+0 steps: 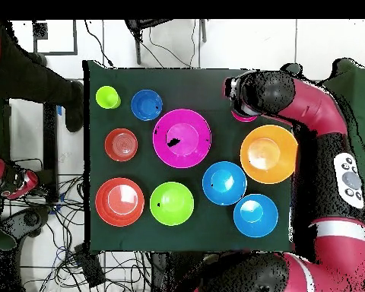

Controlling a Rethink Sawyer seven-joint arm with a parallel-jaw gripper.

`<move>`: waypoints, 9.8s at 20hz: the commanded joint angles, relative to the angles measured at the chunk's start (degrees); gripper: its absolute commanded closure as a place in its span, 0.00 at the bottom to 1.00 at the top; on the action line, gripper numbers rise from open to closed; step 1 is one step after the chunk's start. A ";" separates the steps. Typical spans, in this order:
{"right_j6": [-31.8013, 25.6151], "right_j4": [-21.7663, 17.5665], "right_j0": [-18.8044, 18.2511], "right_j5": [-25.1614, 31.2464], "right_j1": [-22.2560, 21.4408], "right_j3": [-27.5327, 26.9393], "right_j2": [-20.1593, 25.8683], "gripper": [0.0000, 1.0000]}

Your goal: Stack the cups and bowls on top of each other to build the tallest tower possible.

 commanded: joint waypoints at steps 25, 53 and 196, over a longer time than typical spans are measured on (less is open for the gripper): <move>-11.76 -12.89 1.35 6.49 11.75 -7.87 1.52 0.00; -12.98 -17.39 0.61 3.72 18.56 -10.70 1.56 0.00; -6.60 -23.06 9.37 0.08 16.08 -11.27 -9.74 1.00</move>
